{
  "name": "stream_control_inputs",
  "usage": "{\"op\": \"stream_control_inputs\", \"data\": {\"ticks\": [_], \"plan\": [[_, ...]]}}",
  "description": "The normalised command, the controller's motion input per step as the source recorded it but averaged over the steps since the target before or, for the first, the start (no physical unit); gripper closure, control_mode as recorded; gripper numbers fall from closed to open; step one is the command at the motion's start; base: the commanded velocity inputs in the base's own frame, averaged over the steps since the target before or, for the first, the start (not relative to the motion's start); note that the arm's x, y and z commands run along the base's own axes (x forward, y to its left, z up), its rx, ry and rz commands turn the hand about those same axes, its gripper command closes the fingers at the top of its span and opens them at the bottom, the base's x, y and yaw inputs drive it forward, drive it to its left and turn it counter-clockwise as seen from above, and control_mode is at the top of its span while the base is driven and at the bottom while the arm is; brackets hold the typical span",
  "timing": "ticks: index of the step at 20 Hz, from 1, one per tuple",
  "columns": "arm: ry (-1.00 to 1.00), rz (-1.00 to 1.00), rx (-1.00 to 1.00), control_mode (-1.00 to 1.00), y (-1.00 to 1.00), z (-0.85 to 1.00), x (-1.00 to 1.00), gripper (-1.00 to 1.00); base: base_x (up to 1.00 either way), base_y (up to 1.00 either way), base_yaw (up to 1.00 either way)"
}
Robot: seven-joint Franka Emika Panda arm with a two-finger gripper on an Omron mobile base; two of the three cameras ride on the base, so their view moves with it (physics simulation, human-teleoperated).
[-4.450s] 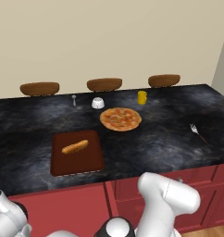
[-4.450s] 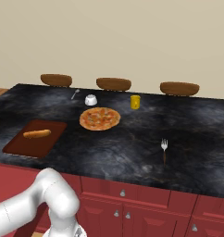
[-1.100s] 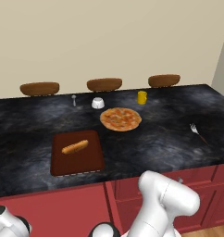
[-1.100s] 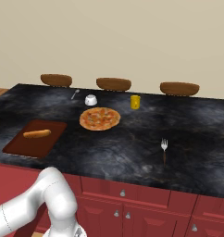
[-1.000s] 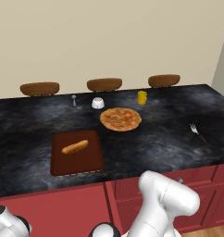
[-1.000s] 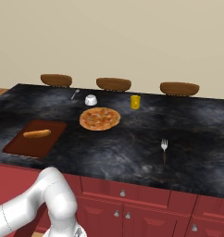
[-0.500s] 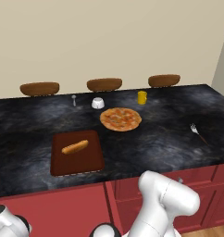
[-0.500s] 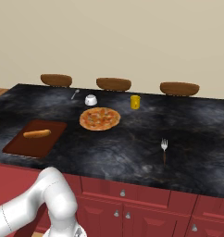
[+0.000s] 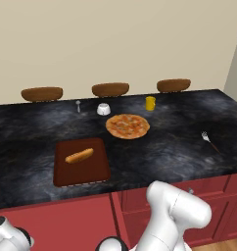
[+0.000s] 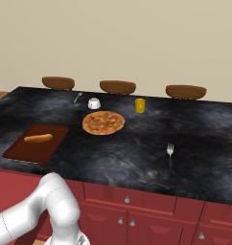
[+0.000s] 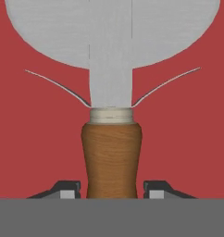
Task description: Take the pizza cutter from the drawer on the left and place it on the dining counter for cutting.
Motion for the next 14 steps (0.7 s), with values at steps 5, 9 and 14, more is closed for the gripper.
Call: {"op": "stream_control_inputs", "data": {"ticks": [5, 9, 14], "plan": [[0.00, 0.00, 0.00, -1.00, 0.00, 0.00, 0.00, 1.00, 0.00, 0.00, 0.00], [0.00, 0.00, 0.00, -1.00, 0.00, 0.00, 0.00, 1.00, 0.00, 0.00, 0.00], [0.00, 0.00, 0.00, -1.00, 0.00, 0.01, 0.00, 1.00, 0.00, 0.00, 0.00]]}}
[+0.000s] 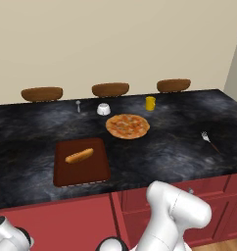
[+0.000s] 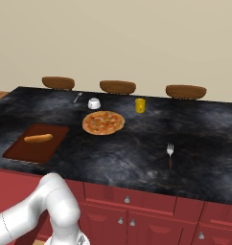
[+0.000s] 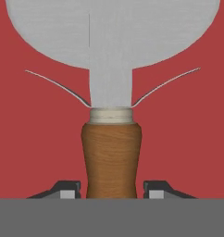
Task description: Take the pizza cutter from the drawer on the left and place it on the dining counter for cutting.
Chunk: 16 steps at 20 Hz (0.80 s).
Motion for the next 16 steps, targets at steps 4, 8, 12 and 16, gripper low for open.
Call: {"op": "stream_control_inputs", "data": {"ticks": [4, 8, 12, 16], "plan": [[0.00, 0.00, 0.00, -1.00, 0.00, 0.23, 0.00, 1.00, 0.00, 0.00, 0.00], [0.00, 0.00, 0.00, -1.00, 0.00, 0.56, 0.00, 1.00, 0.00, 0.00, 0.00], [0.00, 0.00, 0.00, -1.00, 0.00, 0.41, 0.00, 1.00, 0.00, 0.00, 0.00], [0.00, 0.00, 0.00, -1.00, 0.00, 0.64, 0.00, 1.00, 0.00, 0.00, 0.00]]}}
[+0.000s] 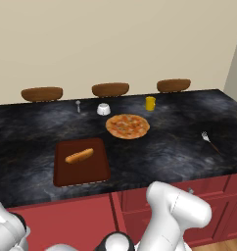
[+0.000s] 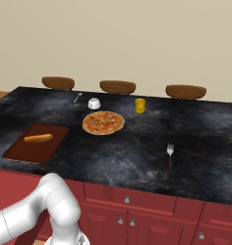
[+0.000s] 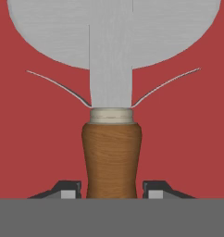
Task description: Take the pizza cutter from the drawer on the left and place it on the dining counter for cutting.
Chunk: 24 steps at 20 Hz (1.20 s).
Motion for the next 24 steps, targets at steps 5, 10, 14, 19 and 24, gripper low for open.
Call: {"op": "stream_control_inputs", "data": {"ticks": [5, 10, 14, 19, 24], "plan": [[0.00, 0.00, 0.00, -1.00, 0.00, 0.62, 0.00, 1.00, 0.00, 0.00, 0.00], [0.00, 0.00, 0.00, -1.00, 0.00, 0.47, 0.00, 1.00, 0.00, 0.00, 0.00], [0.00, 0.00, 0.00, -1.00, 0.00, 0.51, 0.00, 1.00, 0.00, 0.00, 0.00], [0.00, 0.00, 0.00, -1.00, -0.15, 0.59, 0.02, 1.00, 0.00, 0.00, 0.00], [0.00, 0.00, 0.00, -1.00, -0.37, 0.57, 0.11, 1.00, 0.00, 0.00, 0.00]]}}
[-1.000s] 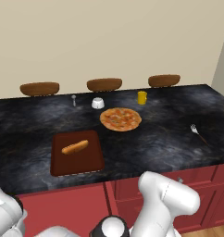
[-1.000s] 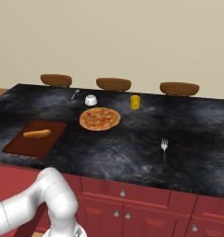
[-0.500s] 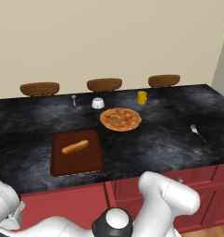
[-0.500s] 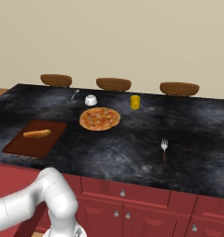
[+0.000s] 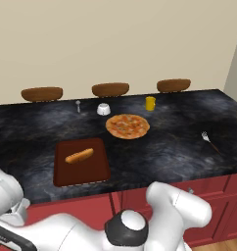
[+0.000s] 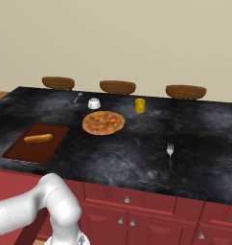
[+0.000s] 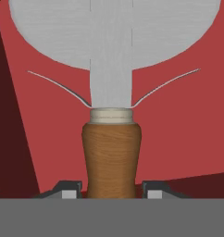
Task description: Take the pizza cutter from the drawer on the left and place it on the dining counter for cutting.
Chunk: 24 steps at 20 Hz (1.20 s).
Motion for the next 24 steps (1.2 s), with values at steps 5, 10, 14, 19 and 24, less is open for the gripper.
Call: {"op": "stream_control_inputs", "data": {"ticks": [5, 10, 14, 19, 24], "plan": [[0.04, 0.00, 0.00, -1.00, -0.61, 0.54, 0.26, 1.00, 0.00, 0.00, 0.00], [0.02, 0.00, 0.00, -1.00, -0.64, 0.46, 0.45, 1.00, 0.00, 0.00, 0.00], [0.01, 0.00, 0.00, -1.00, -0.78, 0.39, 0.67, 1.00, 0.00, 0.00, 0.00], [0.01, 0.00, 0.00, -1.00, -0.90, 0.22, 0.80, 1.00, 0.00, 0.00, 0.00], [0.00, 0.00, 0.00, -1.00, -1.00, 0.12, 0.67, 1.00, 0.00, 0.00, 0.00]]}}
